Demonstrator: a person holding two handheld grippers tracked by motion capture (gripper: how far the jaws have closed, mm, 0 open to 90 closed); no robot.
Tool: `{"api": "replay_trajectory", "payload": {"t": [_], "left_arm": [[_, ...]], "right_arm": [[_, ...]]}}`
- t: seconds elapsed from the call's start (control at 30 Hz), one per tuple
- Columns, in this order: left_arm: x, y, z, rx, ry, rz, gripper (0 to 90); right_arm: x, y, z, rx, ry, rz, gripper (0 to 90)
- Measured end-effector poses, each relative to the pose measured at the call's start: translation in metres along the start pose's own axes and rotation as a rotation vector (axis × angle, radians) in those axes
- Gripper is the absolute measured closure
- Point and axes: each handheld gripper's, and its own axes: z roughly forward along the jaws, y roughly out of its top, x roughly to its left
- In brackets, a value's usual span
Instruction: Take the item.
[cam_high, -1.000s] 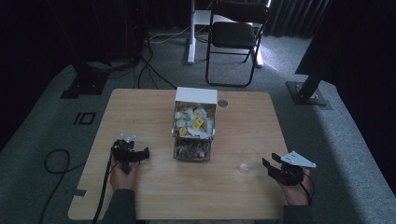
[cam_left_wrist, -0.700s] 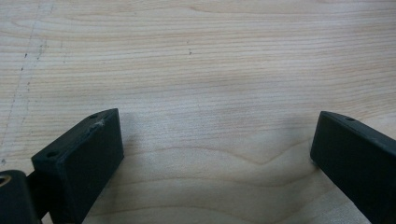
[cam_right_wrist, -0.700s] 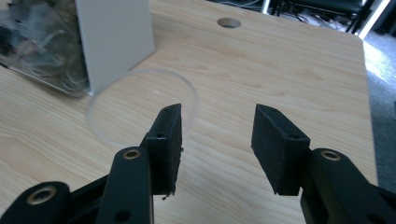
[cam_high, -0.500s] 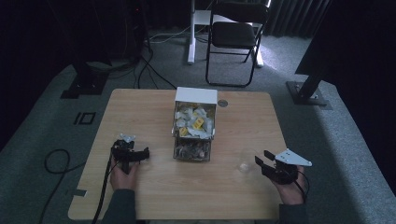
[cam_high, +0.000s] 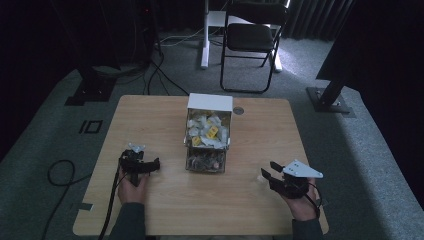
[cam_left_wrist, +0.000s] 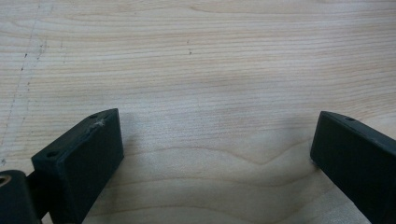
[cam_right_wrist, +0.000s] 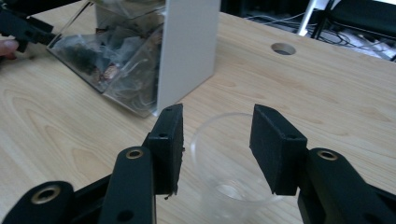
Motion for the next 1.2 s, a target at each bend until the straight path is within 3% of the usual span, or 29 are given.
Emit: {"api": "replay_trajectory", "payload": {"t": [0.73, 1.2], "left_arm": [[0.000, 0.000, 0.000, 0.000, 0.000, 0.000, 3.0], [0.000, 0.000, 0.000, 0.000, 0.000, 0.000, 3.0]], "right_arm": [[0.040, 0.014, 0.021, 0.011, 0.083, -0.054, 52.0], [0.065, 0.025, 0.046, 0.010, 0.147, -0.100, 54.2]]}}
